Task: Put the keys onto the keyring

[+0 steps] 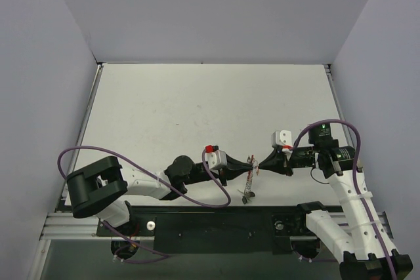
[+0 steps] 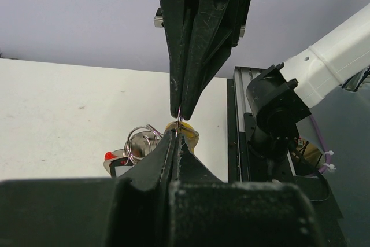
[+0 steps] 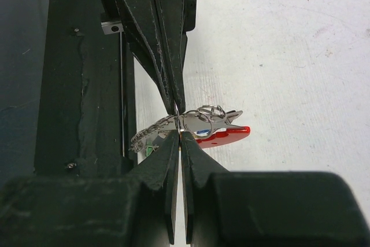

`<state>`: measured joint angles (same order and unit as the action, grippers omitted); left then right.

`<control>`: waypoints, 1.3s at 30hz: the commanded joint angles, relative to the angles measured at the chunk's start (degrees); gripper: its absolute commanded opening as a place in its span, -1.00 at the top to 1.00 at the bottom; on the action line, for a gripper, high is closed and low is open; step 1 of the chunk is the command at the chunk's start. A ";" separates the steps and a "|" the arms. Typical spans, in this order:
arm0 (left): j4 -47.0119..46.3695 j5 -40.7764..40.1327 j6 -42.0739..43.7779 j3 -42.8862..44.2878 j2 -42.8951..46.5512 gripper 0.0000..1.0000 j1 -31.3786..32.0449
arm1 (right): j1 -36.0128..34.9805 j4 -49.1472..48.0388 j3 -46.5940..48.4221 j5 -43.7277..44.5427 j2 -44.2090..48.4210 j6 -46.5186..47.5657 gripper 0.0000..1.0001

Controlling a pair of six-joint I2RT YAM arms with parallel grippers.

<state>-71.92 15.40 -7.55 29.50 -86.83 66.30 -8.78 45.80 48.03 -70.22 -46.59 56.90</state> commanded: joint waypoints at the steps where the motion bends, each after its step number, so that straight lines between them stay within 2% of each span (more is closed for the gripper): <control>1: -18.61 1.04 -1.24 2.58 -0.27 1.00 0.06 | -0.98 -1.15 -0.66 -2.56 0.36 -0.92 1.00; 7: -17.91 0.95 -1.68 2.76 0.08 1.00 0.05 | -1.51 -1.94 -1.01 -1.68 0.71 -0.74 1.00; 20: -6.05 -0.98 -2.55 4.08 4.65 1.00 0.05 | -4.14 1.74 0.13 3.24 0.71 3.65 1.00; 25: -4.90 -2.30 -3.26 3.46 5.44 1.00 0.05 | -4.23 3.67 1.27 3.42 0.71 5.76 1.00; 39: -1.91 5.43 2.97 -0.40 9.21 1.00 -0.38 | -2.74 6.22 3.91 -5.72 0.62 4.17 1.00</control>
<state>-70.00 18.04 -7.81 29.61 -81.34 66.26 -12.14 48.31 50.00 -71.02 -46.22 60.51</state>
